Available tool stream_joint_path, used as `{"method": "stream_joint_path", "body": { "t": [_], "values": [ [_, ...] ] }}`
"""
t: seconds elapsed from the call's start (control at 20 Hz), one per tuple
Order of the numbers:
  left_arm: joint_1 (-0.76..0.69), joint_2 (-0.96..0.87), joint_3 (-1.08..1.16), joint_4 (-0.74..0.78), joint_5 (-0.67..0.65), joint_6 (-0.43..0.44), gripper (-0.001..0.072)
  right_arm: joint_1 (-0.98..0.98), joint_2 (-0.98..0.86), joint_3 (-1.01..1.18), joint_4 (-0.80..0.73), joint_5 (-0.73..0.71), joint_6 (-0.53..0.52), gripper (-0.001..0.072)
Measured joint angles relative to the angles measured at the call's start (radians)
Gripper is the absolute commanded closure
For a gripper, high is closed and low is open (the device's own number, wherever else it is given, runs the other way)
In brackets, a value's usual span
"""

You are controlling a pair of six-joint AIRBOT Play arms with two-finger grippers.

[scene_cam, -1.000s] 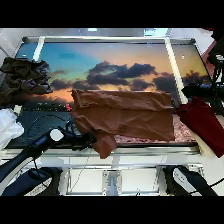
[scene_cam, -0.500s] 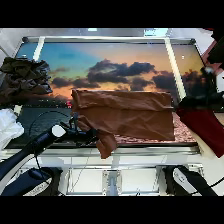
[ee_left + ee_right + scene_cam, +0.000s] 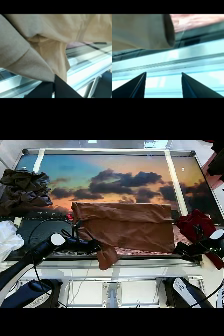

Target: Fold the shirts.

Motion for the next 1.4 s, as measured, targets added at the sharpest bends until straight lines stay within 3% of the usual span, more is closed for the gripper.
{"method": "stream_joint_path", "body": {
  "t": [0.2,0.3,0.65,1.1,1.4],
  "values": [
    [0.000,0.000,0.002,-0.001,-0.005,0.015,0.0696,-0.043,0.000,-0.059,0.093,-0.114,0.009,0.0226],
    [0.000,0.000,0.002,-0.001,-0.007,0.019,0.0696,-0.050,0.000,-0.073,0.156,-0.180,0.011,0.0348],
    [0.000,0.000,0.002,-0.002,-0.009,0.021,0.0696,-0.058,0.000,-0.087,0.255,-0.293,0.014,0.0374],
    [0.000,0.000,0.002,-0.001,-0.026,0.023,0.0696,-0.060,0.017,-0.060,0.250,-0.153,-0.035,0.0370],
    [0.000,0.000,0.002,-0.001,-0.026,0.027,0.0696,-0.060,0.022,-0.052,0.206,-0.109,0.011,0.0360]
  ]
}}
